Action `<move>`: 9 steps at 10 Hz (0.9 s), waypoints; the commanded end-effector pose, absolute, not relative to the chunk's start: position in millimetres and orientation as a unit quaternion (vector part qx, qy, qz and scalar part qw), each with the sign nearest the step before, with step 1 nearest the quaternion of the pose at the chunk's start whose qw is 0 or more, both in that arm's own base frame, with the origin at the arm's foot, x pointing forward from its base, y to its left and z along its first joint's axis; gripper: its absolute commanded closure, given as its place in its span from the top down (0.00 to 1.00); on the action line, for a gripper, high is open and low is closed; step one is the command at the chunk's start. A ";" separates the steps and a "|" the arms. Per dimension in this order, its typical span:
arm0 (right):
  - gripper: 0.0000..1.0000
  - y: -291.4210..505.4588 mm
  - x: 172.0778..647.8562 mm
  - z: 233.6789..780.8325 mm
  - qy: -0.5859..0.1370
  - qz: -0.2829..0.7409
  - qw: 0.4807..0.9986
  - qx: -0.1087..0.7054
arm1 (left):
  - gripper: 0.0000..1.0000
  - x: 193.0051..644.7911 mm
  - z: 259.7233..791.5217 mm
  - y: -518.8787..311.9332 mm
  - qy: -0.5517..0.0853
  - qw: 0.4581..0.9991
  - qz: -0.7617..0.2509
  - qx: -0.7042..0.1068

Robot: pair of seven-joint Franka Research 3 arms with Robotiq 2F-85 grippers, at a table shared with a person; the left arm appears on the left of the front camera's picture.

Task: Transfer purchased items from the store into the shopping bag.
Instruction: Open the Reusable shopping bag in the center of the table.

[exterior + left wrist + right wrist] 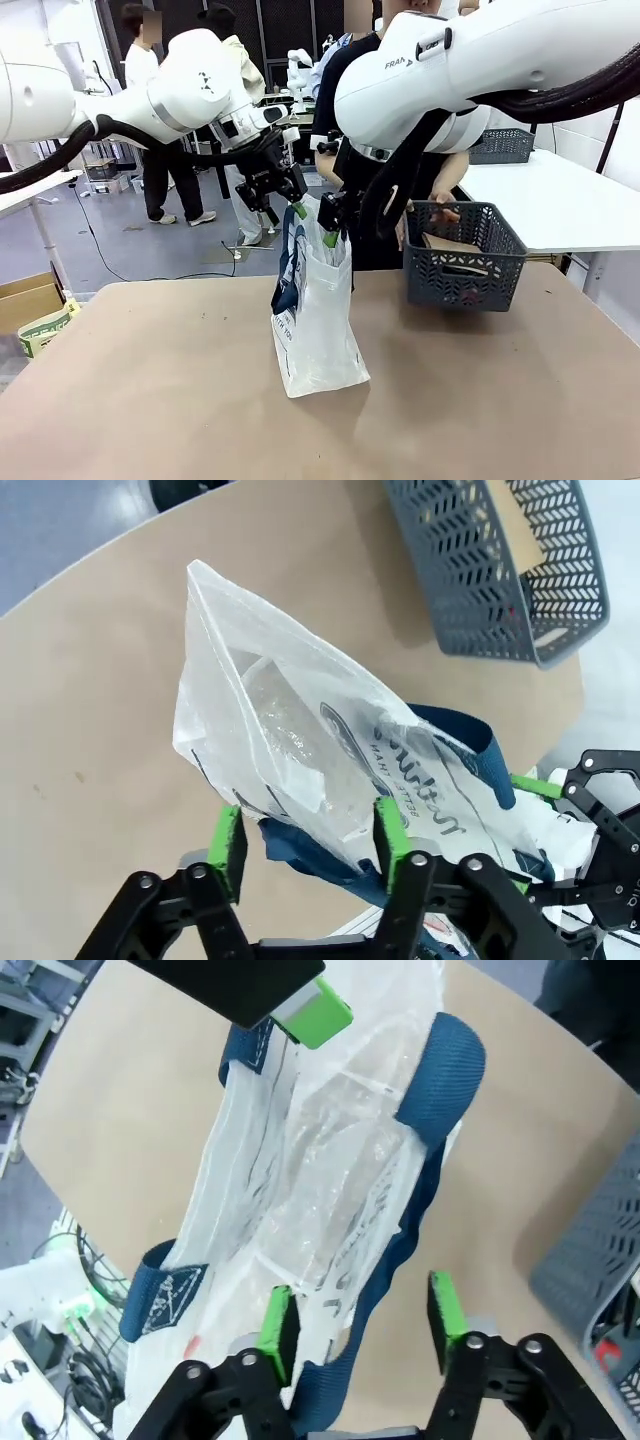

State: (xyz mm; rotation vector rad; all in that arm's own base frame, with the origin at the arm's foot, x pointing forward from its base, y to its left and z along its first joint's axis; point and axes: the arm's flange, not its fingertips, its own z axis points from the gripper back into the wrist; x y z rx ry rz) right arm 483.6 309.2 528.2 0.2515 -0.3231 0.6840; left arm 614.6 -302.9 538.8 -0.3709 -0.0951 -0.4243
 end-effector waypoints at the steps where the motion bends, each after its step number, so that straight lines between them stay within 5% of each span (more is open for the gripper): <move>1: 0.01 303.9 478.0 521.7 -0.155 0.337 0.917 0.146 | 0.00 603.6 537.9 -297.2 -0.054 0.955 -0.214 -0.196; 9: 0.00 293.3 475.4 529.6 -0.185 0.347 0.916 0.077 | 0.00 597.5 536.2 -226.2 -0.096 0.941 -0.273 -0.176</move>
